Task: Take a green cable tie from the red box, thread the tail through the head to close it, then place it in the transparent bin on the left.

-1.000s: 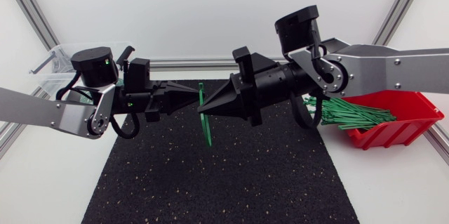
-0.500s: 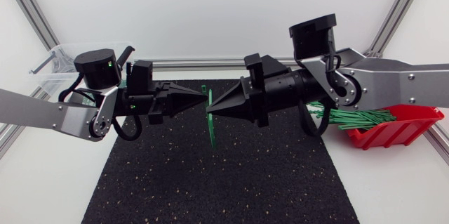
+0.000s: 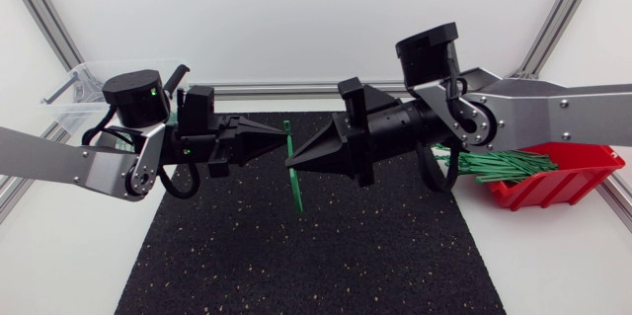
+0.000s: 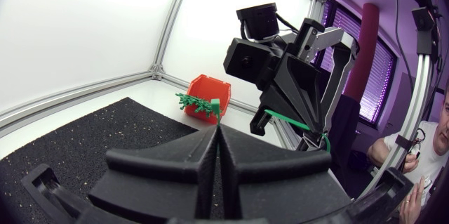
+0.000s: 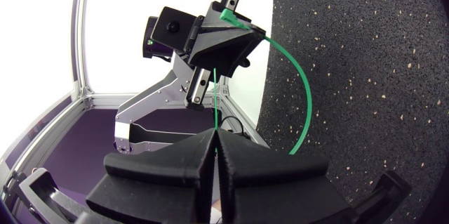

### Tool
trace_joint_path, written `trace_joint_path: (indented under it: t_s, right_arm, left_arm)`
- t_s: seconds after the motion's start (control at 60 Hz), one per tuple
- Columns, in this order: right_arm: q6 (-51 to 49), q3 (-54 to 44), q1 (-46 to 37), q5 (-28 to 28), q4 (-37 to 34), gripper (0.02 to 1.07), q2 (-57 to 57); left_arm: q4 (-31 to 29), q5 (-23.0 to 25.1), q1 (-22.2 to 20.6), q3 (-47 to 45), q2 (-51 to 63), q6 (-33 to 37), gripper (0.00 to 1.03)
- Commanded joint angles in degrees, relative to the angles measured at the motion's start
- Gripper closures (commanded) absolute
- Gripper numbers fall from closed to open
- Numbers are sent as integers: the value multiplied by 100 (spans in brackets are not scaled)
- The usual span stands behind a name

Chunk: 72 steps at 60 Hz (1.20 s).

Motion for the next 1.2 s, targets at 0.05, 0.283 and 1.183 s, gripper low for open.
trace_joint_path:
  t_s: [0.05, 0.283, 1.183]
  right_arm:
    - [267, 217, 95, -113, -77, 101, 239]
    - [355, 358, 60, -140, -77, 101, 353]
    - [513, 463, -37, -193, -103, 101, 327]
  left_arm:
    - [111, -32, -66, -114, 63, -103, 100]
    - [137, -32, -14, -220, -7, -288, 100]
    - [172, -32, 136, -430, -218, -718, 100]
